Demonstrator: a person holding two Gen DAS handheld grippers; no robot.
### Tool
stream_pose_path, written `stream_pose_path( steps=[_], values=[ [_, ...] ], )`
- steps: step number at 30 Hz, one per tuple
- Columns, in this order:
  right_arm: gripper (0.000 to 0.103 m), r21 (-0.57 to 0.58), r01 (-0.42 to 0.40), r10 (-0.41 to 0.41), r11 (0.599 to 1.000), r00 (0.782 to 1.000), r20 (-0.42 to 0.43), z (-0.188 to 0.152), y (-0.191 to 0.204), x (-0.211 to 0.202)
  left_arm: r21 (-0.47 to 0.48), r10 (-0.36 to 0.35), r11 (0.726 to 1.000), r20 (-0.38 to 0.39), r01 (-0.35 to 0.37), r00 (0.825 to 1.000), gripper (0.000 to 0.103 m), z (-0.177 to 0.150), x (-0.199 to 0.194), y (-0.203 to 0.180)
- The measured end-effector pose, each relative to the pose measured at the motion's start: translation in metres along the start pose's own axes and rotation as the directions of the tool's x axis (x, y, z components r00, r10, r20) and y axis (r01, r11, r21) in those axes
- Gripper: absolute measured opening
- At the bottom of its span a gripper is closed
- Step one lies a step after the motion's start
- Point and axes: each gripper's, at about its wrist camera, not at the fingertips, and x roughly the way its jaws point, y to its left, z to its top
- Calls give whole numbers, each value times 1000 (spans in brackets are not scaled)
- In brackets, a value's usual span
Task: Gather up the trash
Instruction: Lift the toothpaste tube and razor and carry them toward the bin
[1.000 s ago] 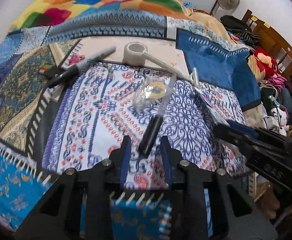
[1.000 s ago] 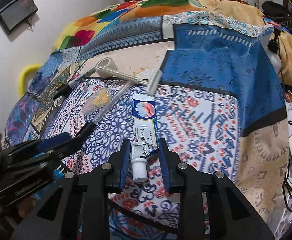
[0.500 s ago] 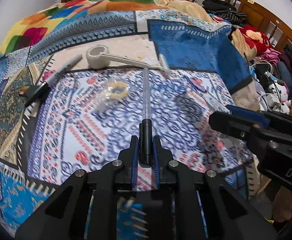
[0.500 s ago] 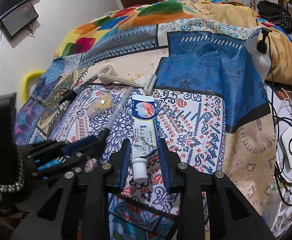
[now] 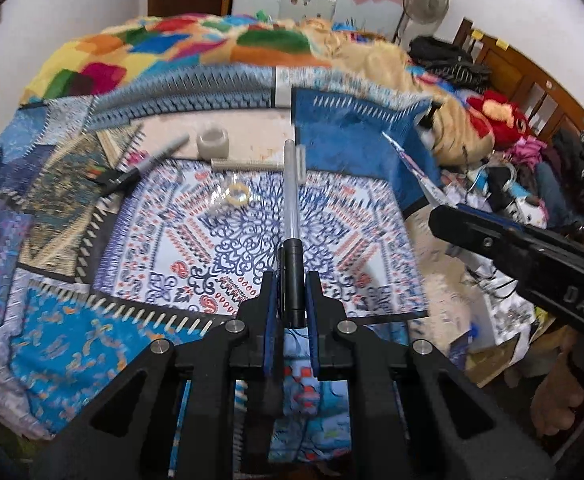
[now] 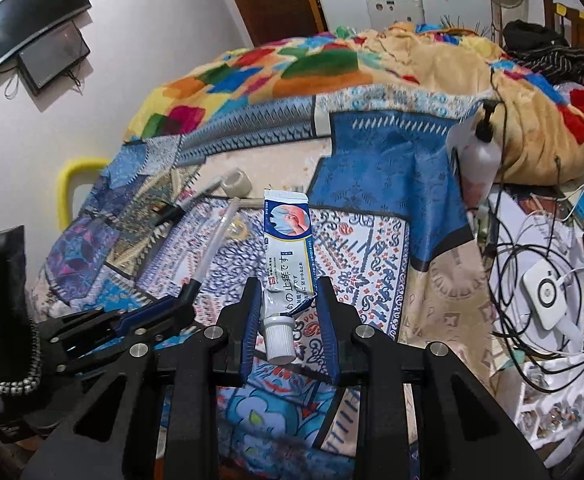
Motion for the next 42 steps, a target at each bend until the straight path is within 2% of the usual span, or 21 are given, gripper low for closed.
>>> stream_pose_path(
  steps=[9, 16, 23, 32, 38, 42],
  values=[
    [25, -45, -30, 34, 999, 995, 98, 4, 33, -64, -24, 43, 999, 146, -40, 988, 13, -2, -92, -11],
    [25, -100, -63, 79, 993, 984, 162, -4, 71, -109, -73, 70, 996, 240, -54, 968, 13, -20, -159, -1],
    [25, -156, -95, 125, 983, 973, 193, -20, 109, -139, -123, 126, 988, 311, -91, 942, 13, -52, -220, 16],
    [25, -238, -140, 185, 961, 966, 180, -51, 163, -156, -204, 208, 969, 349, -142, 914, 13, -110, -279, 55],
    [25, -265, -187, 229, 946, 964, 138, -76, 200, -150, -244, 262, 952, 341, -184, 903, 13, -151, -307, 84],
    [25, -289, -214, 249, 933, 964, 91, -94, 226, -136, -279, 287, 939, 314, -201, 905, 13, -178, -314, 108]
  ],
)
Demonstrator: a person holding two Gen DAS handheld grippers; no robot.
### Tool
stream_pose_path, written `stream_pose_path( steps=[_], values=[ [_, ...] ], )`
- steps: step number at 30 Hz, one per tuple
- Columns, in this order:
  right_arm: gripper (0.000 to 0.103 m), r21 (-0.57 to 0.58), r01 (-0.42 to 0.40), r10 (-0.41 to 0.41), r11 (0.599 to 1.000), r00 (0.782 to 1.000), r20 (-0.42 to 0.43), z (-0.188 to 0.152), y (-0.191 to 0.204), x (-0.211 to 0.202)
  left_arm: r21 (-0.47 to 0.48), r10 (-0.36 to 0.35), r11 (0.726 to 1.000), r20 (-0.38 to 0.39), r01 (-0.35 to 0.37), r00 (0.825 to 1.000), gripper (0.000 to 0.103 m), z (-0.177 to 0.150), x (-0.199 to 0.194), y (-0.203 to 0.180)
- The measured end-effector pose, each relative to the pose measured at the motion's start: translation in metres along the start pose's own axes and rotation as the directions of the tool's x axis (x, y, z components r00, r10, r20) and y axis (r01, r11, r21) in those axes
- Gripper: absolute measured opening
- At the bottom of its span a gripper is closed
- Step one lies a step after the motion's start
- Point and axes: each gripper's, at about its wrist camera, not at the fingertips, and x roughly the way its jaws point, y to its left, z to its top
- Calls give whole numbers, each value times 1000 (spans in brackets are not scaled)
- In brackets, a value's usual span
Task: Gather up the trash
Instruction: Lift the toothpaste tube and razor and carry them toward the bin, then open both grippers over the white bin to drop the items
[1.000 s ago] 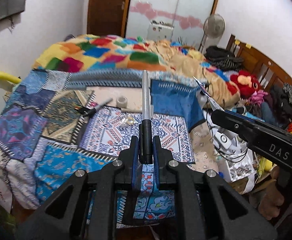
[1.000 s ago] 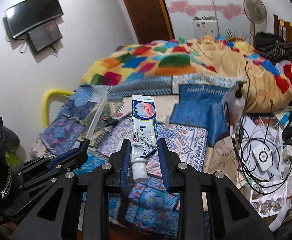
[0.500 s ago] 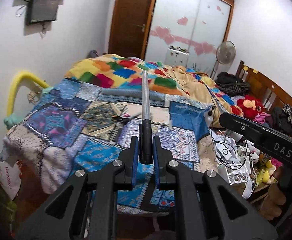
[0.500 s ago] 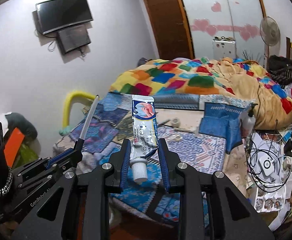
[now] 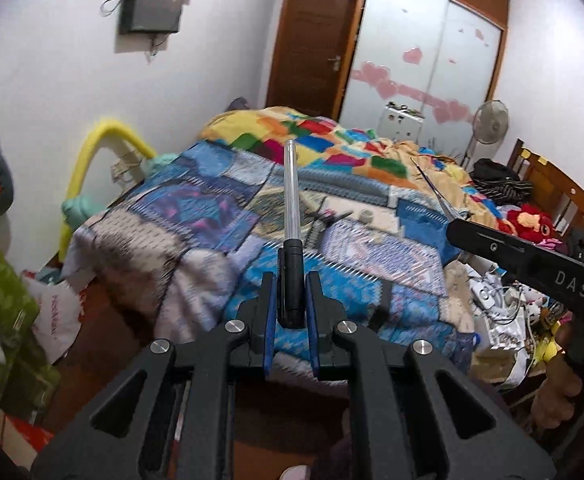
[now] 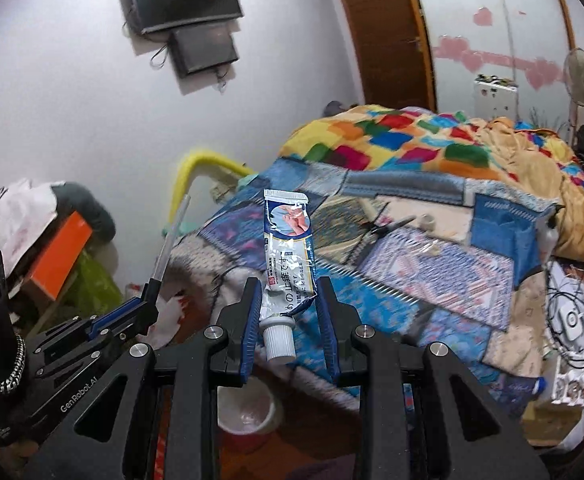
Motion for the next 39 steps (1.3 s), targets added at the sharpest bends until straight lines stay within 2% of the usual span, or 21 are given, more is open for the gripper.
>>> stream_pose_path(
  steps=[7, 12, 15, 18, 21, 24, 27, 31, 35, 37, 39],
  values=[
    [25, -28, -51, 47, 998, 992, -121, -27, 43, 48, -37, 76, 996, -94, -80, 993, 13, -39, 10, 59],
    [25, -67, -79, 62, 995, 971, -231, -46, 70, 92, -84, 100, 990, -178, -116, 979, 13, -68, 32, 97],
    [25, -82, -94, 66, 992, 952, -298, -58, 81, 121, -124, 104, 983, -244, -137, 964, 13, -89, 52, 118],
    [25, -92, -109, 68, 990, 928, -367, -73, 89, 150, -155, 104, 975, -323, -161, 941, 13, -113, 75, 137],
    [25, -97, -121, 66, 988, 894, -444, -92, 96, 182, -175, 103, 968, -387, -182, 916, 13, -132, 96, 152],
    [25, -104, -129, 56, 986, 850, -524, -115, 99, 214, -199, 94, 959, -451, -203, 888, 13, -151, 116, 167],
    [25, -123, -122, 29, 985, 817, -576, -134, 105, 239, -234, 78, 946, -510, -225, 857, 13, -170, 135, 183],
    [25, -161, -130, -6, 978, 759, -651, -164, 108, 273, -282, 50, 925, -576, -255, 816, 13, -193, 160, 203],
    [25, -190, -127, -39, 974, 729, -684, -178, 109, 295, -321, 23, 905, -618, -279, 786, 13, -207, 185, 214],
    [26, -175, -139, -25, 975, 708, -706, -185, 108, 307, -327, 17, 900, -635, -289, 772, 13, -212, 195, 219],
    [26, -159, -143, -14, 977, 698, -716, -186, 107, 314, -329, 12, 897, -650, -296, 760, 13, -216, 204, 222]
  ],
)
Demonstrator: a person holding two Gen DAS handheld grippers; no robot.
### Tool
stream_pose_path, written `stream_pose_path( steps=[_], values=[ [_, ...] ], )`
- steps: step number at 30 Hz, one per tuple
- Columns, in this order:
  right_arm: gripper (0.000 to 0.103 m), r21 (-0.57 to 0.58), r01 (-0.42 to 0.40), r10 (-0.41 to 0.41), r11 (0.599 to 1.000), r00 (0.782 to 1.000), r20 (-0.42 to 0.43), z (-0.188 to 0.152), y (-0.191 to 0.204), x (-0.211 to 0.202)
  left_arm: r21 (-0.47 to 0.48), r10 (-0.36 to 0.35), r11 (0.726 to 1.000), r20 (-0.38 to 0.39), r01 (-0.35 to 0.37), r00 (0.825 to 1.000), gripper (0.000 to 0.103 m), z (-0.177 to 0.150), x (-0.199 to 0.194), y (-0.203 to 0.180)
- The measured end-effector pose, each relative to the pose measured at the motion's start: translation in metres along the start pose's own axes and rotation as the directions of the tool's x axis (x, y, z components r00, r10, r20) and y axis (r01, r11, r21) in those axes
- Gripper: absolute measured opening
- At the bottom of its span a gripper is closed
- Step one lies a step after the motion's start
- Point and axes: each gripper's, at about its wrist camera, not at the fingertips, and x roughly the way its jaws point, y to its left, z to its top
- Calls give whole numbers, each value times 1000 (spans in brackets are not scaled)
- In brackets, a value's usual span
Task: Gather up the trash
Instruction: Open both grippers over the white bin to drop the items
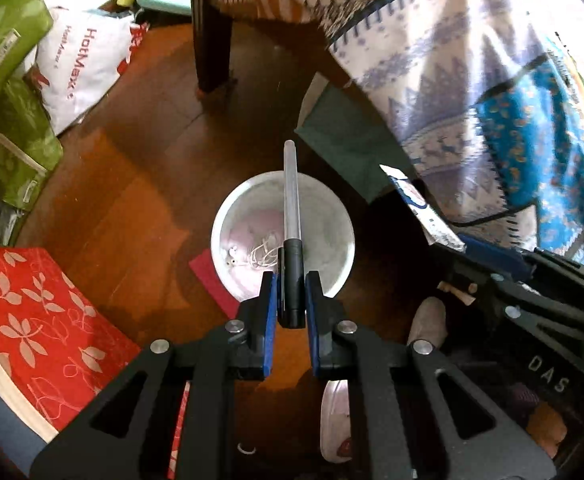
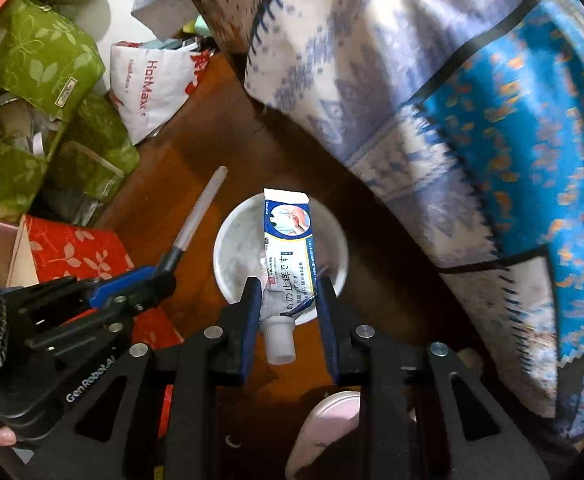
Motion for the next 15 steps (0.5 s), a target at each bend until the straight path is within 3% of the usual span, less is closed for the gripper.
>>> stream_pose_path(
  steps=[4, 8, 11, 15],
  values=[
    [26, -1, -27, 27, 1000, 999, -32, 7, -1, 13, 0, 20, 1000, -21, -20, 1000, 13, 6, 12, -3],
    [27, -13, -51, 51, 999, 999, -7, 13, -2, 9, 13, 76, 997, 22, -76, 997, 15, 12, 9, -6],
    [27, -7, -58, 58, 998, 998, -1, 15, -4, 8, -2, 67, 998, 25, -67, 997, 25, 12, 6, -2],
    [28, 0, -73, 73, 997, 997, -22, 14, -4, 11, -3, 70, 998, 41, -69, 997, 25, 9, -2, 1]
  ],
)
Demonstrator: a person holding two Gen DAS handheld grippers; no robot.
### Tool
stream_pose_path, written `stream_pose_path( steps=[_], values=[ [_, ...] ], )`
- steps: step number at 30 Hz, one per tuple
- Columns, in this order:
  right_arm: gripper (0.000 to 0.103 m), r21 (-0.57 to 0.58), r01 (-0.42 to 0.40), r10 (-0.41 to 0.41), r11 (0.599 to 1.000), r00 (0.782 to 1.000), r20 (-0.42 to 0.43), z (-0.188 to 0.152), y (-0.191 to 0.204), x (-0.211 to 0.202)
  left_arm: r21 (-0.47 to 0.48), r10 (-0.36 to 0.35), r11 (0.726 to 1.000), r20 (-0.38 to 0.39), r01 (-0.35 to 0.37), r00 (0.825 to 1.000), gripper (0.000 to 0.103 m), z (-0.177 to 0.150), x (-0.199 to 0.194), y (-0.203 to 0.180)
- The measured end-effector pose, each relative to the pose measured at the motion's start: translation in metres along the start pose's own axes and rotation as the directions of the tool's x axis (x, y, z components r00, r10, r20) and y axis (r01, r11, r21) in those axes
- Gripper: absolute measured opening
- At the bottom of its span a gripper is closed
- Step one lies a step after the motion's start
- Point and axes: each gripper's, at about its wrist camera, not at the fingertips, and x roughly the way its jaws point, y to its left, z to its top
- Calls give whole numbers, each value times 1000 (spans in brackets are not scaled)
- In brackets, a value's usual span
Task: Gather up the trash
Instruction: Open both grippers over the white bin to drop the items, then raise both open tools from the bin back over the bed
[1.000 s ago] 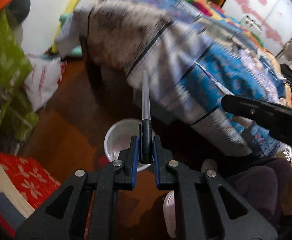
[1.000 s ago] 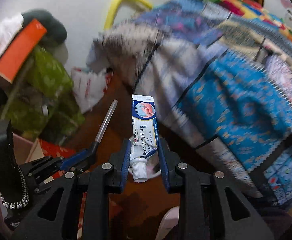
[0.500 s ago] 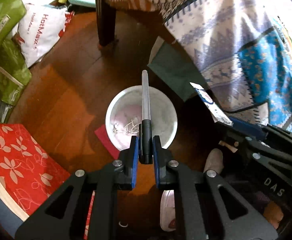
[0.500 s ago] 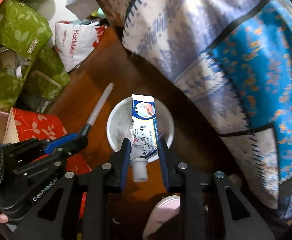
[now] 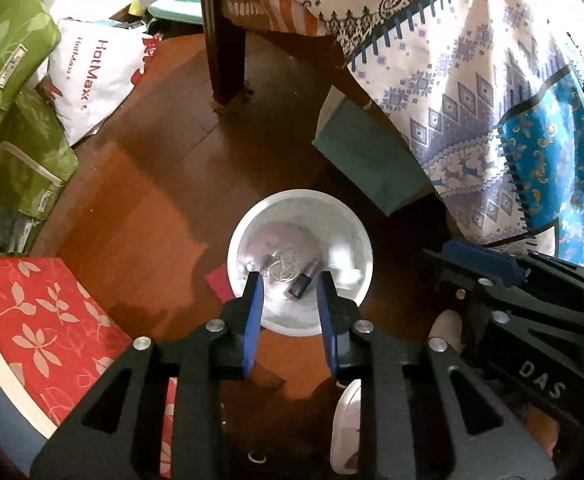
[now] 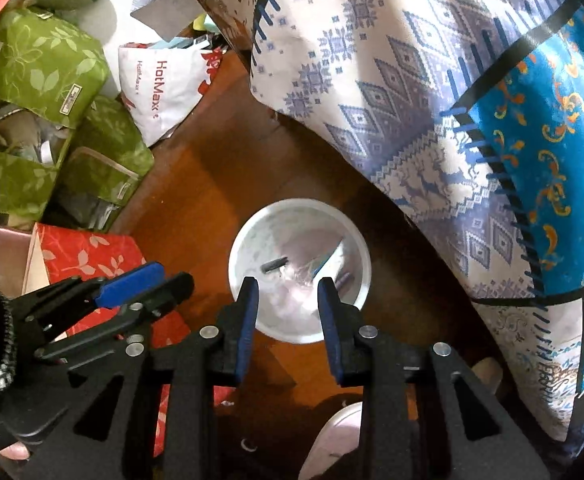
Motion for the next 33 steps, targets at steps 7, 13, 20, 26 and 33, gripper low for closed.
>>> stream_pose_path(
  steps=[7, 13, 20, 26, 33],
  values=[
    [29, 10, -18, 17, 1000, 1000, 12, -7, 0, -14, -2, -13, 1000, 53, 13, 998, 25, -6, -29, 2],
    [29, -14, -6, 7, 1000, 997, 80, -17, 1, -49, 7, -32, 999, 126, 31, 992, 25, -14, -67, -2],
    [29, -34, 4, 4, 999, 976, 220, -33, -3, -115, 61, -56, 997, 255, 42, 965, 25, -27, -130, -24],
    [29, -42, 59, -37, 997, 915, 402, -57, -10, -190, 107, -98, 992, 368, 63, 925, 25, -40, -188, -50],
    [29, -29, 113, -74, 993, 800, 595, -90, -21, -273, 155, -129, 986, 506, 57, 853, 25, -51, -255, -87]
  ],
)
